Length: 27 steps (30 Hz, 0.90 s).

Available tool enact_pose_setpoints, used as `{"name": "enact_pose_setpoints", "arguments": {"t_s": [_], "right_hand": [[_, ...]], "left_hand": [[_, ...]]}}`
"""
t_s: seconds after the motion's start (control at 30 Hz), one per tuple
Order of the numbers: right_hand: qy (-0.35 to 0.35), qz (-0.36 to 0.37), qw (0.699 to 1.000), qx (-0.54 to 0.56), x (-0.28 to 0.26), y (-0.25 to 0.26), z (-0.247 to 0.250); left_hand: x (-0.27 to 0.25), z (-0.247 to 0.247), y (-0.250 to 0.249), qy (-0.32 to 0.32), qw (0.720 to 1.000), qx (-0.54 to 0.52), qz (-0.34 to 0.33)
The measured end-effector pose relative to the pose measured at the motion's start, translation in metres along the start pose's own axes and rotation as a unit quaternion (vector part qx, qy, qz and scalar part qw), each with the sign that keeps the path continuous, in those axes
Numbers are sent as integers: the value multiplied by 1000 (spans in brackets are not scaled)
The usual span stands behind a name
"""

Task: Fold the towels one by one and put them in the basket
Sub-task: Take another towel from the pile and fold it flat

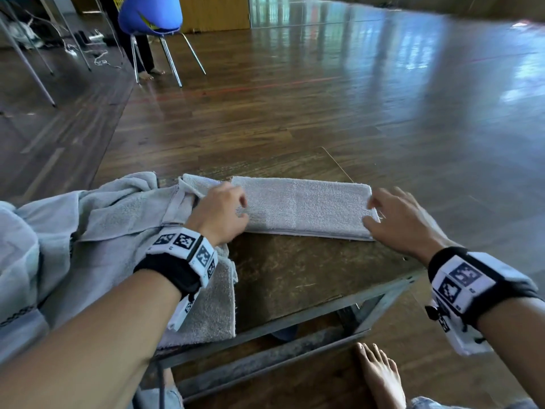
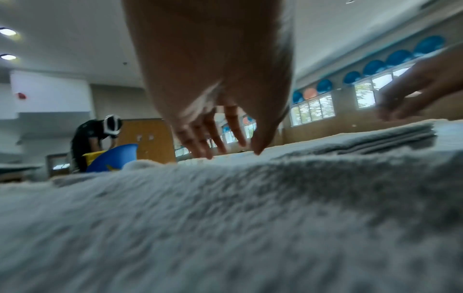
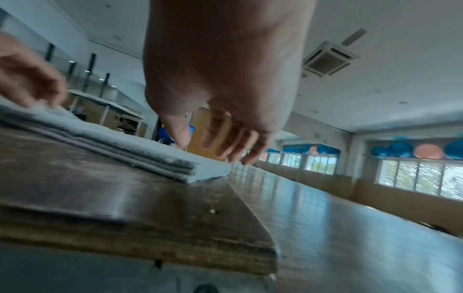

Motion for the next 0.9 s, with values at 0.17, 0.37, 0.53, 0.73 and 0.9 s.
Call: {"name": "enact_pose_setpoints", "arguments": {"t_s": [0.17,0.37,0.53,0.73,0.9], "right_hand": [[128,92,986,-58,-12,36,-39],[19,80,992,-93,-15,51,-18],[126,139,981,-47,-28,77,-57],[239,84,963,-89,-33,59,-103],[236,85,963,-94,-31,47,-102]], "left_hand": [[4,-34,-27,119,992,8,-30],[9,-32,-52,84,996,-8,-39],[9,-71,-82,158,986,1,-61],[-2,-113,-66,274,961,14,17],[-1,-108,-55,282,959,16,-7]]}}
Point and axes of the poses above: each hand's wrist, its own x-axis towards the middle knuckle, its own z-axis out of the back of the hand, y = z × x, the point moved 10 cm from there along x, towards the middle knuckle, and after that the axes turned 10 degrees about -z, right-handed, at the moved point
